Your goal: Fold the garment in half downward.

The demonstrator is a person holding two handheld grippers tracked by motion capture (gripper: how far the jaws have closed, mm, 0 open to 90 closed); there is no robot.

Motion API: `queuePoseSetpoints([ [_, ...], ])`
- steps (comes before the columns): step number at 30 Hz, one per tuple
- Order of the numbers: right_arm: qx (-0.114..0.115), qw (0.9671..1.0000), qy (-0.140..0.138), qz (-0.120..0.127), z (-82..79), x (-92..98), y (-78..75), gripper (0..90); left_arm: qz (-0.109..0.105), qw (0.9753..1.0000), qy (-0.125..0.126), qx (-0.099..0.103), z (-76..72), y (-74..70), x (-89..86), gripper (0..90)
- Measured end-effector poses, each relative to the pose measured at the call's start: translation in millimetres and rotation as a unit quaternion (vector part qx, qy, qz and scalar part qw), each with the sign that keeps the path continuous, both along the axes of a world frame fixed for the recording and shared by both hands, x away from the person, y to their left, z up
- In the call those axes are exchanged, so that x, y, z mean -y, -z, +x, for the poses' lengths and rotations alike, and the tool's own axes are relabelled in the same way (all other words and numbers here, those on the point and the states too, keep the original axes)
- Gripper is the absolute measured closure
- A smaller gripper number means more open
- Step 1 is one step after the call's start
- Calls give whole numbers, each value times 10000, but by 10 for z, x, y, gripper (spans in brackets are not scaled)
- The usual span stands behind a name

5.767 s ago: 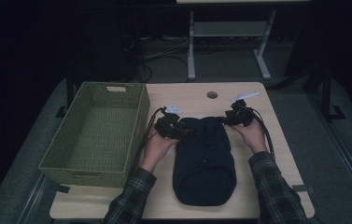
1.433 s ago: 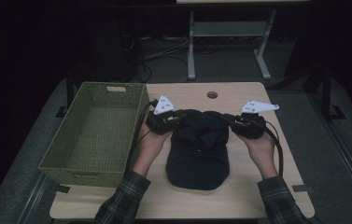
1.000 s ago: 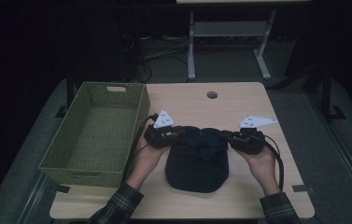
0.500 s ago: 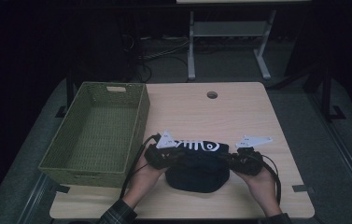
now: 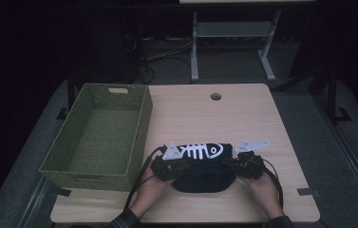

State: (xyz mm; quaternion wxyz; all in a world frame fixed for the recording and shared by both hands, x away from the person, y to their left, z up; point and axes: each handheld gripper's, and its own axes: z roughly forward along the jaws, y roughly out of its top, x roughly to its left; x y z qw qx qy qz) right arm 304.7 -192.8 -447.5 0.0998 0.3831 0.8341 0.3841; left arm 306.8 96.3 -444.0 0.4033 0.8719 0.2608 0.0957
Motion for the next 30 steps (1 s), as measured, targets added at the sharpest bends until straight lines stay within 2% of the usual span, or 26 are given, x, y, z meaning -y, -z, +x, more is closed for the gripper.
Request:
queuePoseSetpoints([
  [3, -39, 9999, -13, 112, 99, 47, 18, 772, -51, 10000, -41, -46, 42, -11, 6, 760],
  [5, -57, 9998, -46, 178, 111, 65, 24, 748, -39, 10000, -15, -52, 41, -33, -9, 746],
  [7, -46, 9997, -55, 213, 98, 77, 8, 690, -83, 9999, 0, -83, 38, -71, -29, 721],
  [10, -52, 9989, -42, 464, 43, 119, -82, 564, -224, 9997, -3, -98, 15, -170, -68, 627],
  [14, 237, 9967, -134, 760, -41, 174, -269, 535, -462, 9989, -15, 84, -50, -369, -128, 533],
  [17, 451, 9946, -188, 914, -82, 182, -400, 540, -618, 9979, -34, 208, -59, -498, -179, 532],
  [18, 513, 9941, -200, 931, -87, 181, -427, 556, -656, 9975, -60, 275, -55, -548, -202, 537],
  [20, 583, 9932, -253, 977, -89, 172, -487, 611, -725, 9969, -38, 311, -30, -613, -238, 634],
  [24, 593, 9945, -222, 833, -26, 152, -482, 795, -750, 9970, -15, 175, 38, -626, -224, 849],
  [27, 470, 9962, -221, 699, 9, 148, -398, 866, -729, 9973, 42, 37, 53, -551, -161, 895],
  [30, 351, 9973, -182, 625, 6, 167, -327, 874, -696, 9973, 206, -109, 14, -458, -65, 895],
])
